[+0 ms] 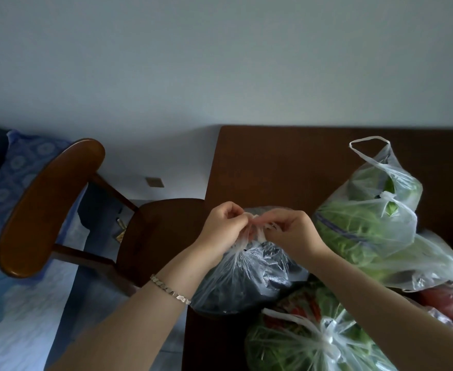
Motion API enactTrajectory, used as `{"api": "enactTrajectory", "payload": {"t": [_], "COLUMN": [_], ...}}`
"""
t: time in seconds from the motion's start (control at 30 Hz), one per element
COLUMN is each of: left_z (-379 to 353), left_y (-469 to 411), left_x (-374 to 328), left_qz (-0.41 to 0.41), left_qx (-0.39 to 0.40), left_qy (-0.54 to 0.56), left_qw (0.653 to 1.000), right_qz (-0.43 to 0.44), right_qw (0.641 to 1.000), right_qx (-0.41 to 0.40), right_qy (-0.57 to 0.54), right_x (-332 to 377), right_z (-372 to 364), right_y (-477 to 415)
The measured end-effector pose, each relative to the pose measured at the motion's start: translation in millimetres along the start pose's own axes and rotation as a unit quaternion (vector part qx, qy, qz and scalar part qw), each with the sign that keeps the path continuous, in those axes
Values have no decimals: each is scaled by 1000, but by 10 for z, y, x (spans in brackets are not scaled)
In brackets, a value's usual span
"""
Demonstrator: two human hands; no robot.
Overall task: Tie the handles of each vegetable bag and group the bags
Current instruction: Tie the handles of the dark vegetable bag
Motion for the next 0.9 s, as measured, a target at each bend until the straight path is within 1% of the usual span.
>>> {"api": "enactTrajectory", "payload": {"t": [0.07, 0.1, 0.13, 0.17, 0.2, 0.23, 0.27, 0.3, 0.33, 0.37, 0.4, 0.43, 0.5, 0.57, 0.6, 0.63, 0.67, 0.7, 0.73, 0.77, 0.8, 0.83, 0.87, 0.9], "left_z": [-34, -42, -23, 28, 114, 202, 268, 311, 326, 367, 442, 536, 653, 681, 682, 676, 653, 622, 565, 484, 369, 234, 75, -73], "left_y": [32, 44, 29, -6, -46, -60, -37, 4, 25, 6, -61, -136, -233, -273, -262, -247, -223, -200, -174, -147, -104, -69, -41, -36], "left_x": [93, 103, 97, 49, -38, -164, -293, -377, -374, -278, -107, 114, 585, 945, 1016, 1045, 1035, 997, 919, 837, 765, 725, 733, 773], "left_qz": [64, 87, 92, 66, 10, -68, -149, -214, -253, -260, -236, -191, -90, -26, -5, 14, 27, 22, -12, -68, -127, -180, -223, -249], "left_qx": [25, 33, 28, 8, -28, -67, -101, -123, -136, -146, -160, -174, -172, -172, -193, -219, -245, -266, -274, -267, -246, -211, -166, -121], "left_qy": [48, 67, 75, 58, 18, -35, -90, -132, -151, -155, -147, -140, -154, -175, -168, -156, -139, -120, -105, -100, -111, -140, -189, -251], "left_qw": [997, 993, 992, 996, 999, 995, 980, 960, 946, 942, 947, 956, 969, 969, 967, 963, 959, 956, 956, 956, 954, 950, 942, 928], "right_qz": [42, 61, 84, 99, 104, 92, 64, 16, -42, -99, -150, -200, -275, -316, -324, -310, -274, -218, -148, -71, -2, 52, 91, 107], "right_qw": [998, 994, 987, 982, 980, 981, 984, 988, 986, 976, 962, 950, 933, 920, 917, 920, 927, 937, 946, 951, 952, 946, 932, 912], "right_qx": [-20, -30, -44, -63, -90, -121, -144, -152, -152, -152, -163, -178, -210, -228, -232, -238, -245, -247, -245, -235, -202, -145, -73, 0], "right_qy": [51, 90, 127, 146, 141, 120, 81, 20, -54, -117, -156, -162, -95, -27, -3, 29, 71, 116, 152, 189, 232, 287, 344, 395], "right_x": [54, 69, 106, 145, 189, 199, 164, 77, -71, -263, -483, -700, -1114, -1379, -1413, -1389, -1298, -1173, -1011, -863, -758, -739, -773, -877], "right_z": [6, 21, 45, 82, 136, 210, 267, 278, 281, 292, 348, 427, 620, 733, 746, 735, 732, 707, 663, 593, 483, 313, 115, -74], "right_y": [17, 11, 6, 14, 32, 53, 78, 105, 132, 162, 196, 246, 385, 508, 539, 518, 459, 368, 262, 160, 76, 3, -31, -38]}}
Point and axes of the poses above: each hand's wrist, its own y-axis away from the middle knuckle, its own z-axis out of the back of the hand, x = y × z, the point moved 9 cm from there along -y, towards the middle knuckle, and after that the axes turned 13 degrees about -x, right-handed, at the moved point
